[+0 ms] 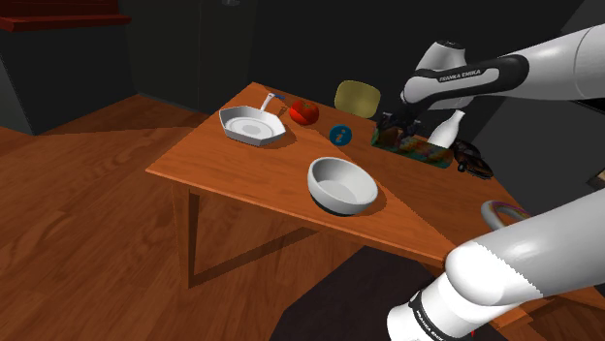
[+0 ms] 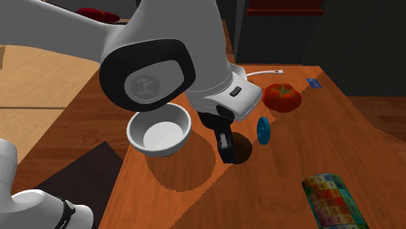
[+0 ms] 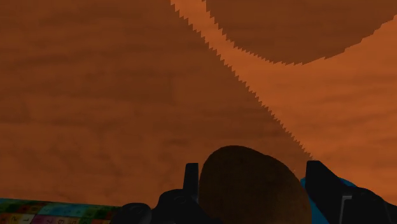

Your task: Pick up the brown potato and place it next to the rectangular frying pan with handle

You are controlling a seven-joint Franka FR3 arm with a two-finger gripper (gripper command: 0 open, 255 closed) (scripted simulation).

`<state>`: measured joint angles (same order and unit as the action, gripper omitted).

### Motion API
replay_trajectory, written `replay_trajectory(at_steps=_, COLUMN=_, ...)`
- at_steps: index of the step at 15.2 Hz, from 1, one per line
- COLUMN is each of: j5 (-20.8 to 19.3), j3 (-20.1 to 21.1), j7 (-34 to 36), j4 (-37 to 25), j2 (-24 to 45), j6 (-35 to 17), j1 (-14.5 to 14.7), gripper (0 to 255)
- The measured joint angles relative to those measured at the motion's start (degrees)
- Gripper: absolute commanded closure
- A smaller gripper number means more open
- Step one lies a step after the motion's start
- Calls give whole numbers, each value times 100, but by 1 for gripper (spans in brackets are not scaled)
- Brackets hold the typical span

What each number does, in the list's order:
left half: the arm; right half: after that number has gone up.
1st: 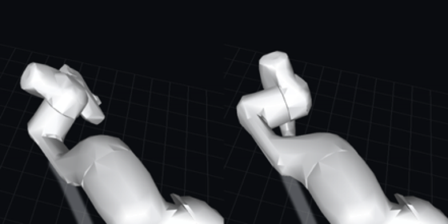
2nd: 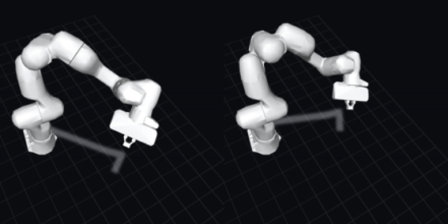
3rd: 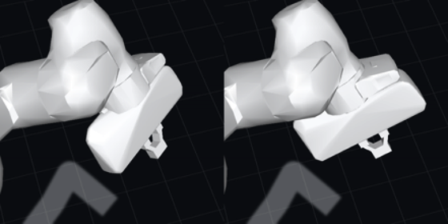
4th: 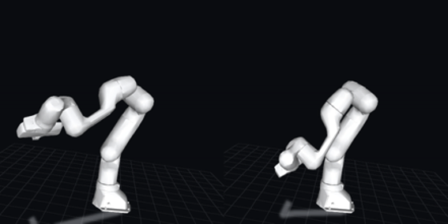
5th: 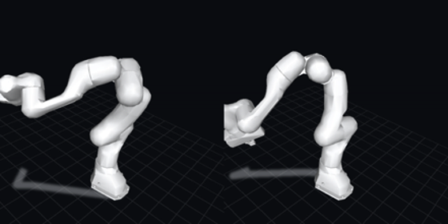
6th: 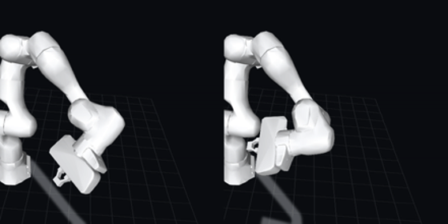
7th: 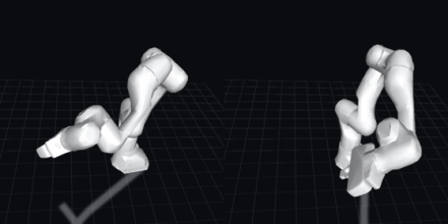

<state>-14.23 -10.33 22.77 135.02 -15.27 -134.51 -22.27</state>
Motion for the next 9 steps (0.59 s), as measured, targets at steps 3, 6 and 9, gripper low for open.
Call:
replay_trajectory(at_steps=3, j5=-10, j3=288, j7=430, j4=-119, j2=76, j6=117, j1=151, gripper=255)
replay_trajectory(at_steps=6, j5=-39, j3=593, j7=902, j4=-203, j2=153, j6=210, j1=312, gripper=255)
replay_trajectory(at_steps=9, j5=-62, j3=863, j7=1325, j4=-427, j2=378, j6=289, j1=463, gripper=255)
